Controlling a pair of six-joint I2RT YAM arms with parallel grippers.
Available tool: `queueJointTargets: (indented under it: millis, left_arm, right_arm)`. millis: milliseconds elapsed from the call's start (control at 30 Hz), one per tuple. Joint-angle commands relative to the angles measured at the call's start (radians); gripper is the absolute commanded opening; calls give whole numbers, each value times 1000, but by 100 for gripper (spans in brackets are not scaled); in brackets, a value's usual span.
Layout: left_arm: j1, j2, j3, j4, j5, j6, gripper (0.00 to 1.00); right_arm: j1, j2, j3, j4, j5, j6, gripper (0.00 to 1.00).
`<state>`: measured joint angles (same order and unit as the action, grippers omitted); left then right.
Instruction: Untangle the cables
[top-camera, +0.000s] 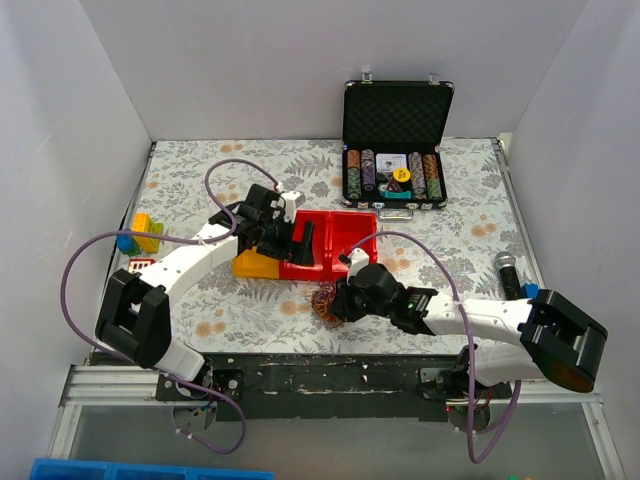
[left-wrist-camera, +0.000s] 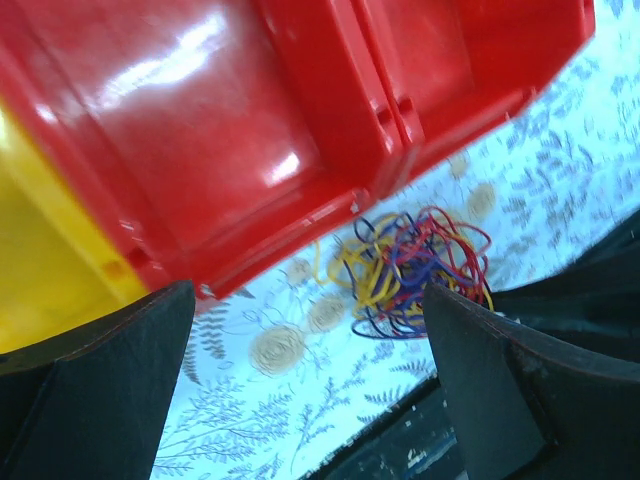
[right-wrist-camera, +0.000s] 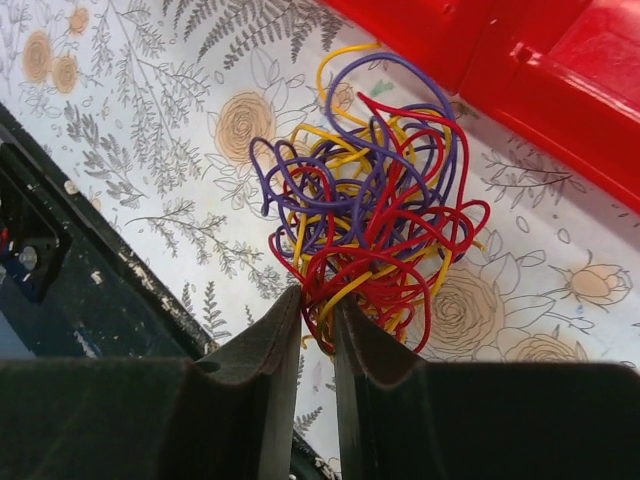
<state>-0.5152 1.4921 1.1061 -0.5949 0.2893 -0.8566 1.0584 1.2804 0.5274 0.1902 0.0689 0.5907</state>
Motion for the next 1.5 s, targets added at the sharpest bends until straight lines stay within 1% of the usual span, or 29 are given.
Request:
queueJointTargets:
  millis: [0,67,133,167,233,300,333,367,600,700,767,833,967,1100,1233,1367,1467]
  left_arm:
    - [-35,-42,-87,32,160,30,98]
    - [-57,-50,-118,66,168,34,97]
    - [-83,-47,-134,95,172,41,93]
    - [-92,-43,-134,105,172,41,90]
    - [-101,-24,-121,118,185,34,80]
    - [-109,6,-100,122,197,19,65]
    - [-114,20,-86,125,203,11,61]
    - [-118,36,-78,130,205,4,59]
    - [-140,115,-48,145,212,-28,60]
    - [-141,128,-48,155,205,-36,56]
    - [-140,129,-51,170,199,-44,46]
    - [-141,129,-48,184,200,-53,40]
    - [-141,128,-34,196,200,-78,21]
    - [-141,119,-31,195,215,-87,17]
    - [-141,114,-40,198,229,-88,0]
    - [-138,106,-45,193,234,-87,0]
    - [-138,85,-23,155,214,-70,0]
  right_arm:
    - [11,-36,-4,29,-47,11,25]
    - [12,-73,-23,15,-41,15,24]
    - [12,-107,-47,6,-37,20,25]
    - [12,-124,-56,5,-35,23,26]
    - [12,-148,-75,0,-32,26,27]
    - [12,-156,-86,-5,-32,27,27]
    - [12,-156,-87,-6,-34,31,27]
    - [14,-154,-90,-5,-38,31,26]
    - [15,-142,-109,18,-47,34,27]
    - [12,-144,-112,22,-47,31,27]
    - [12,-144,-115,26,-49,31,27]
    - [12,-139,-115,31,-54,32,27]
    - [14,-138,-113,32,-61,27,27]
    - [12,-144,-115,28,-60,27,27]
    - [12,-148,-118,29,-54,26,26]
    - [14,-156,-112,12,-40,24,27]
    - [12,-188,-96,-40,8,21,28]
